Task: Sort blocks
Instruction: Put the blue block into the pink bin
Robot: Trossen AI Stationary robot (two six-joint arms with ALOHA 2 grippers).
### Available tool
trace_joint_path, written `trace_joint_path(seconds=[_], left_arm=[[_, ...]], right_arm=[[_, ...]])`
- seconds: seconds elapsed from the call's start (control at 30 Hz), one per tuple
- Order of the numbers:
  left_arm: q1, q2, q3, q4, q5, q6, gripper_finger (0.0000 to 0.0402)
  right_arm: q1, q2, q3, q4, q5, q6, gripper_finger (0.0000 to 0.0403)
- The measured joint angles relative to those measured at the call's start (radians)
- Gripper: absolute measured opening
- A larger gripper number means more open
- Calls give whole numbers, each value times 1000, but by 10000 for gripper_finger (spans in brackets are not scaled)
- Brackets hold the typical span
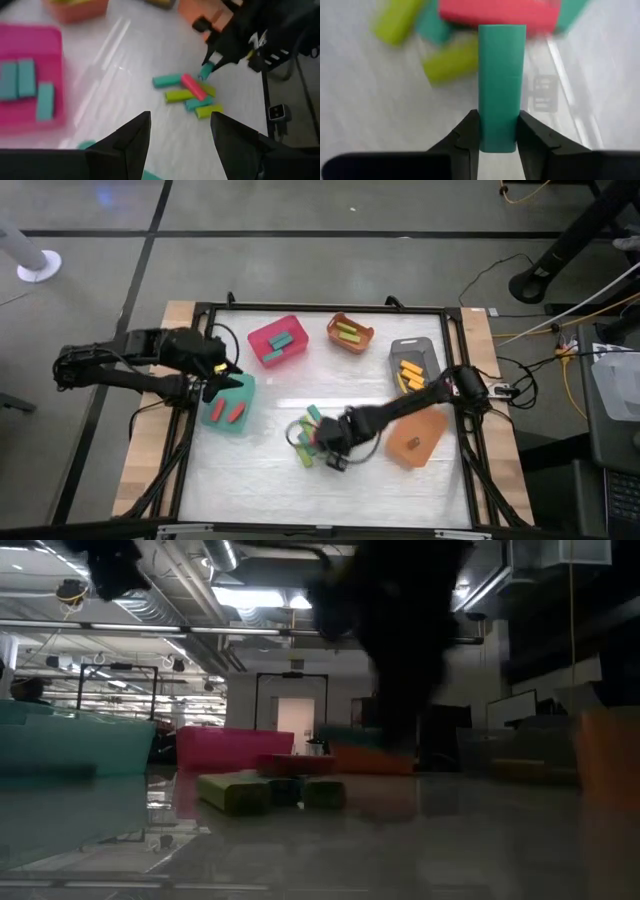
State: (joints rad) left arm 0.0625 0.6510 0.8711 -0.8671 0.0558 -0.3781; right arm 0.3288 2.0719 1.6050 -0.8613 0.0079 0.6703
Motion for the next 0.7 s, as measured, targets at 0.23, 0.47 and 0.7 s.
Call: trace_joint_path(seconds=[0.23,0.47,0.7], left_arm=[[-34,-51,-158,127,0,-64,194],[-53,-38,-295,368,0,-104,194],[-75,-14,-387,485,0,-157,194]], right_arm=[[-160,-1,197,6,40,-242,97],[-345,-3,249,195,127,-407,100],[-510,75,250,466,59,-443,104]])
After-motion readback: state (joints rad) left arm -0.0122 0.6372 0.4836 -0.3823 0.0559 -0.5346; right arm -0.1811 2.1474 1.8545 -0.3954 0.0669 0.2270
